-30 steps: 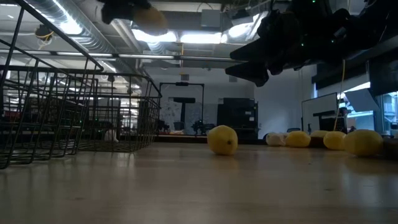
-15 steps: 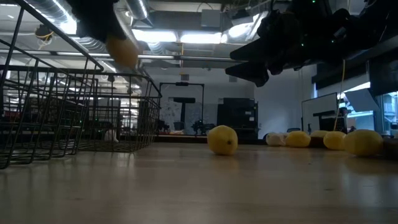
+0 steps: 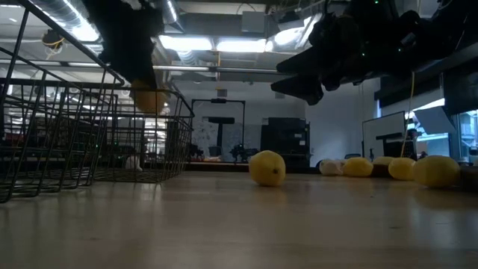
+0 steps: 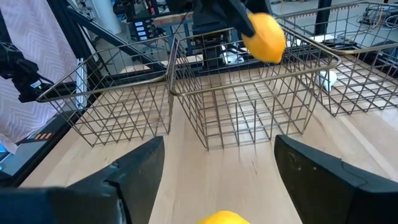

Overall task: Sort produce into baskets
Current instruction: Put the lemon in the middle wire basket

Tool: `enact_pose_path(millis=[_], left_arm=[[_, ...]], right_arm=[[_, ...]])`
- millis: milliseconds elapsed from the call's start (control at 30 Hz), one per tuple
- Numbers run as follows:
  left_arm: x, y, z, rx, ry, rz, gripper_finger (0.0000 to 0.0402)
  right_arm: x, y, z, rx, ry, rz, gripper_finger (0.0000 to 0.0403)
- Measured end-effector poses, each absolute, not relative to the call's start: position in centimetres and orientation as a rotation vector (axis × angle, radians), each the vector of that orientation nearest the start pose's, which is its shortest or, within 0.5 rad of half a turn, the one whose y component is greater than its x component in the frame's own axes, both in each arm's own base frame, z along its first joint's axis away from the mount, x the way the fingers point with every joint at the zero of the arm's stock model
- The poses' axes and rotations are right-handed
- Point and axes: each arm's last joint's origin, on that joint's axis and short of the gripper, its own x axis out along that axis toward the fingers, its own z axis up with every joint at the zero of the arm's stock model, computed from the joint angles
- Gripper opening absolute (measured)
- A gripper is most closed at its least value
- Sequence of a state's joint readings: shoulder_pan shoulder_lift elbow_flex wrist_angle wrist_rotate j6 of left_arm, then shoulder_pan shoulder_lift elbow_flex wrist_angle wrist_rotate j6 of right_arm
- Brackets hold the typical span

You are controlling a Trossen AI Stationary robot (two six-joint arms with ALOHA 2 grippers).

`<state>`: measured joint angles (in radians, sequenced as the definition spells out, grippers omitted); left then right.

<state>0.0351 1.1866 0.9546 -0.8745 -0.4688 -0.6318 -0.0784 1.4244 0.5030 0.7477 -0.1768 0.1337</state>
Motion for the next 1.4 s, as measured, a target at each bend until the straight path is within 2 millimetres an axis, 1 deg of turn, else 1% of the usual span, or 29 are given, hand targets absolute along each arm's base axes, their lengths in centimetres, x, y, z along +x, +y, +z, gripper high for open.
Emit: enact_pose_path(millis=[400, 833, 1033, 1233, 1300, 1400], left_arm=[[24.0, 3.2, 22.8, -0.362, 1.044, 0.888, 0.02], [25.5, 3.5, 19.3, -0.316, 1.187, 0.93, 0.02], [25.9, 3.6, 18.2, -0.301, 1.228, 0.938, 0.02], [26.0, 3.6, 17.8, -0.305, 1.24, 0.952, 0.0201], [26.0, 3.7, 17.8, -0.316, 1.235, 0.961, 0.021], [25.9, 4.0, 17.8, -0.327, 1.237, 0.969, 0.0235]], right_arm=[[27.2, -1.6, 18.8, 0.158, 0.196, 0.085, 0.0298], [27.1, -1.6, 18.7, 0.158, 0.196, 0.085, 0.0298], [27.1, -1.6, 18.7, 0.157, 0.196, 0.085, 0.0298], [27.1, -1.6, 18.7, 0.157, 0.195, 0.085, 0.0298], [27.1, -1.6, 18.7, 0.157, 0.195, 0.083, 0.0298], [27.1, -1.7, 18.8, 0.156, 0.194, 0.075, 0.0298]])
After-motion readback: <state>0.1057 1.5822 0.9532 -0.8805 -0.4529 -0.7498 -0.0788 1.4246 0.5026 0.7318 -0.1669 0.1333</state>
